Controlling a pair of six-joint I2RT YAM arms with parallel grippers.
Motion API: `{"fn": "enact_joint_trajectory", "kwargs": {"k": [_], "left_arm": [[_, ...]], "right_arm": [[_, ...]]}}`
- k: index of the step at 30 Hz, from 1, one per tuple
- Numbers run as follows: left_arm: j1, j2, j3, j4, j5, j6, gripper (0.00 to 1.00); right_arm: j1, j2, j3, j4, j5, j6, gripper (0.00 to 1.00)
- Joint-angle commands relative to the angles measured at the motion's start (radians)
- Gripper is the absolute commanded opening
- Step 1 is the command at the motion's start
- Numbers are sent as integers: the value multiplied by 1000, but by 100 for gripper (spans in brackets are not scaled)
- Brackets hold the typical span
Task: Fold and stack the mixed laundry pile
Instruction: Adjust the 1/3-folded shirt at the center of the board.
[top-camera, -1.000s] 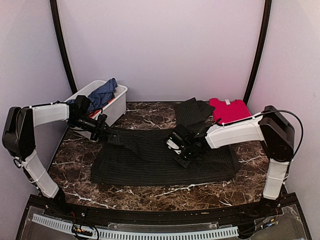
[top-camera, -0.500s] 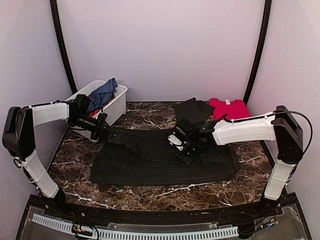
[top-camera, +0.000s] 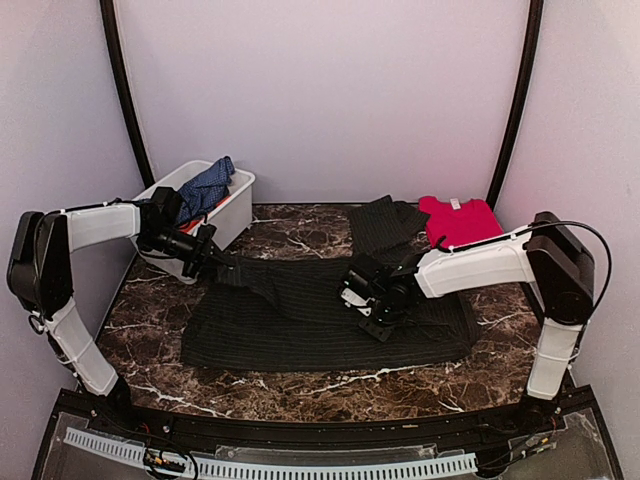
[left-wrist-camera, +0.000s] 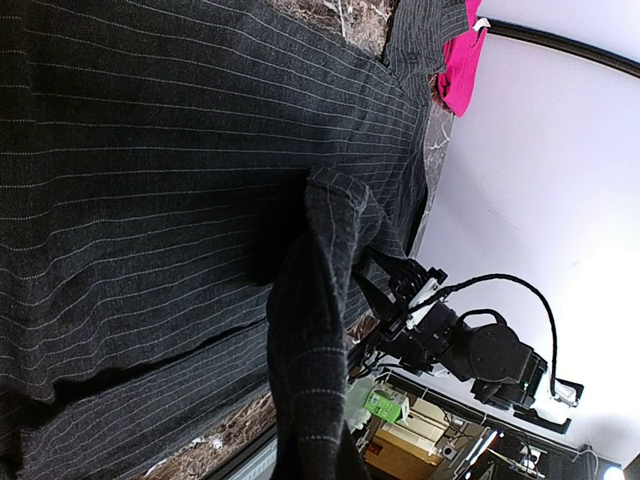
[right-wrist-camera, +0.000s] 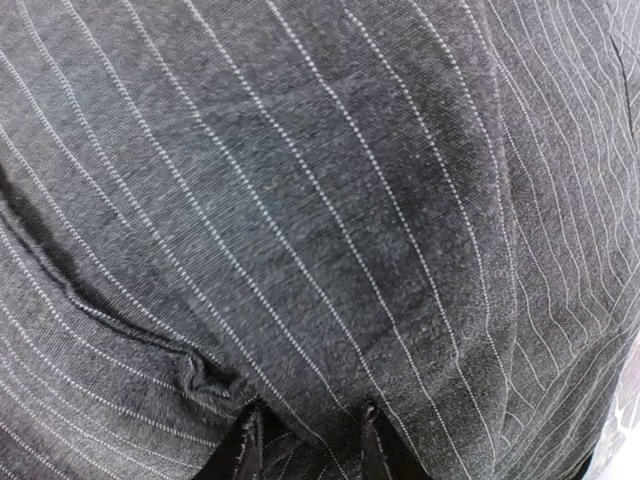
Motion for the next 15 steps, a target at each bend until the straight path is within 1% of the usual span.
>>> {"fn": "enact_joint_trajectory", "kwargs": {"k": [1, 4, 6, 10, 12, 14, 15], "left_arm": [[-3, -5, 20, -20, 5, 16, 0], [-3, -5, 19, -19, 3, 16, 0], [-3, -5, 18, -18, 3, 17, 0], [-3, -4, 16, -18, 3, 19, 0], [-3, -1, 17, -16, 3, 19, 0], [-3, 1, 18, -14, 6, 16, 0], [-3, 1, 21, -14, 6, 13, 0]], "right_arm": [[9, 31, 36, 0, 66, 5, 28], [9, 59, 50, -7, 99, 8, 19], [9, 62, 58, -15, 107, 15, 16], [9, 21, 57, 0, 101, 16, 12], [9, 7, 57, 3, 108, 13, 8], [8, -3, 64, -3, 107, 7, 0], [9, -8, 67, -5, 109, 5, 0]]}}
